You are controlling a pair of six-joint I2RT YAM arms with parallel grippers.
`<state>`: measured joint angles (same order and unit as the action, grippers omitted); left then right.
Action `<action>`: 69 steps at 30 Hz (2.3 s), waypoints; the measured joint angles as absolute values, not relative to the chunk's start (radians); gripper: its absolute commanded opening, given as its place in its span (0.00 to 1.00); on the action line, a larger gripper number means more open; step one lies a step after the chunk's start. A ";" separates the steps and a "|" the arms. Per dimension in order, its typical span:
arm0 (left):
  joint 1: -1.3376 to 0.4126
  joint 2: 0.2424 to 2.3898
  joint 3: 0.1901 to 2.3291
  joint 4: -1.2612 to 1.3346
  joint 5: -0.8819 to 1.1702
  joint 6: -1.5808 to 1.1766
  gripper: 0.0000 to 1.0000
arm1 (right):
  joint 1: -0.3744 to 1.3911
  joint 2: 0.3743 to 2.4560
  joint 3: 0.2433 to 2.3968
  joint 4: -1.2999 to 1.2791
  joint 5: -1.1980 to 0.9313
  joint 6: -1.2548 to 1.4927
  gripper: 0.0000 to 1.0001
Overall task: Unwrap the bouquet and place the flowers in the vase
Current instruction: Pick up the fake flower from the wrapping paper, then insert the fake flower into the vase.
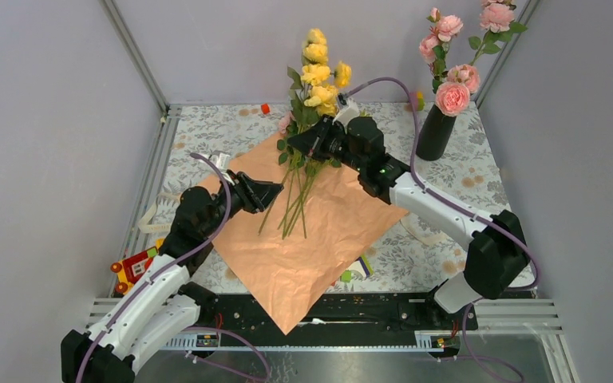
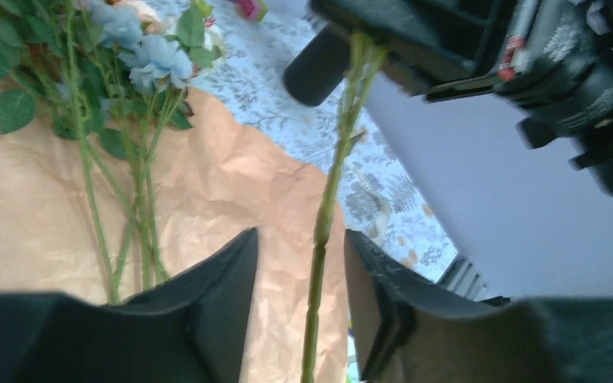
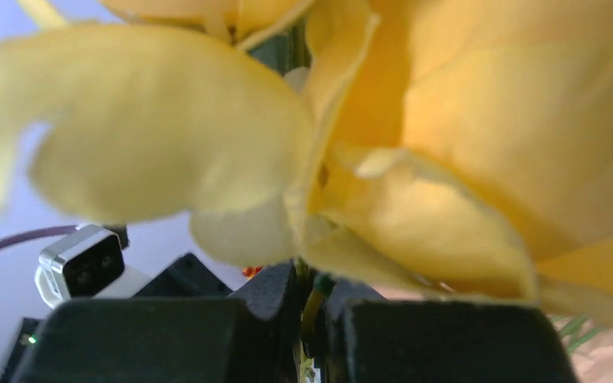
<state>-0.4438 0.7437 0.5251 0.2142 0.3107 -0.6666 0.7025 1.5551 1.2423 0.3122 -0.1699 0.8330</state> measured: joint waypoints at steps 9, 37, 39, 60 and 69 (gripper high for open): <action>-0.430 0.772 0.659 -0.019 0.196 -0.571 0.99 | 0.726 1.344 1.256 0.158 -0.124 0.499 0.00; 0.071 0.850 0.892 -0.461 -0.060 -0.265 0.99 | -0.102 1.106 1.523 -0.286 0.140 0.031 0.00; 0.071 0.842 0.892 -0.463 -0.082 -0.253 0.99 | -0.135 1.117 1.496 -0.236 0.138 0.030 0.00; 0.078 0.802 0.861 -0.425 -0.192 -0.183 0.99 | -0.186 1.522 1.497 0.467 0.163 -0.068 0.00; 0.084 0.809 0.861 -0.420 -0.191 -0.181 0.99 | -0.186 1.570 1.528 0.480 0.118 -0.070 0.00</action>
<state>0.0841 0.8093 0.8612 -0.4198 -0.1909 -0.1810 -0.1864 1.5696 1.5284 0.4805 0.1181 -0.0704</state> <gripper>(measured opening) 0.989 0.053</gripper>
